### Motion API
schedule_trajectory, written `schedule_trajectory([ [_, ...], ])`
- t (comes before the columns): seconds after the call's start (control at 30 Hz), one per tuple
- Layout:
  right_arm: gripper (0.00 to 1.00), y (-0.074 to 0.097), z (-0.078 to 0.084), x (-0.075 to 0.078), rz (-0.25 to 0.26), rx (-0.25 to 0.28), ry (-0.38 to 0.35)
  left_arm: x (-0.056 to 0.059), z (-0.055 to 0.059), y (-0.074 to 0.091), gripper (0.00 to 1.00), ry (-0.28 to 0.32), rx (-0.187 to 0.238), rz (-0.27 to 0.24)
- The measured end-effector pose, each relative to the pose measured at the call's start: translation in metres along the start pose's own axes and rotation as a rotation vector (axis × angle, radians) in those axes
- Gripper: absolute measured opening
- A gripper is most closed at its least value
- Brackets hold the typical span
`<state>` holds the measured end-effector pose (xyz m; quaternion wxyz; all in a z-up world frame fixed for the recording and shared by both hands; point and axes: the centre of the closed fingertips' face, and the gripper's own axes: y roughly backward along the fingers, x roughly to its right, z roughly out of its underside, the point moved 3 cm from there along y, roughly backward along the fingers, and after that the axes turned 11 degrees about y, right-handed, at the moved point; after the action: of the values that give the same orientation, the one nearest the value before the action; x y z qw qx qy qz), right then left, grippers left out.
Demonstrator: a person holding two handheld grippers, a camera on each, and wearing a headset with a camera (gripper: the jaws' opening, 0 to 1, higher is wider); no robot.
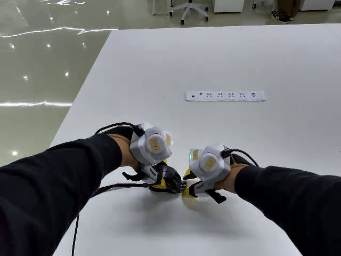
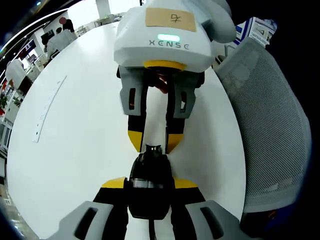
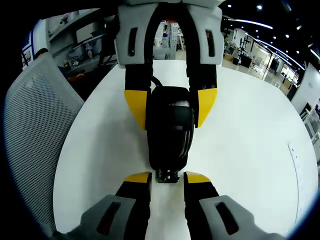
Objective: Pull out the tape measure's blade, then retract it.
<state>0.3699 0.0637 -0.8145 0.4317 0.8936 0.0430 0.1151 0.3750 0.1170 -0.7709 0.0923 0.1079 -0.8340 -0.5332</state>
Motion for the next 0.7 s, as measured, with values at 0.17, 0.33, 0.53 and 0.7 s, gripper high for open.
schedule_trajectory([
  [0.17, 0.14, -0.0042, -0.0001, -0.0011, -0.013, 0.005, -0.004, 0.0000, 0.0011, -0.0005, 0.29, 0.011, 0.010, 0.011],
  [0.33, 0.11, -0.0045, 0.0007, -0.0002, -0.018, 0.002, -0.062, 0.0002, 0.0022, -0.0003, 0.30, 0.016, 0.036, 0.020],
  [0.53, 0.09, -0.0043, 0.0012, 0.0007, -0.024, 0.001, -0.066, -0.0001, 0.0019, -0.0011, 0.29, -0.002, 0.029, 0.015],
  [0.7, 0.09, -0.0009, 0.0051, 0.0020, -0.015, 0.003, -0.125, 0.0006, 0.0045, 0.0003, 0.29, -0.018, 0.051, -0.030],
])
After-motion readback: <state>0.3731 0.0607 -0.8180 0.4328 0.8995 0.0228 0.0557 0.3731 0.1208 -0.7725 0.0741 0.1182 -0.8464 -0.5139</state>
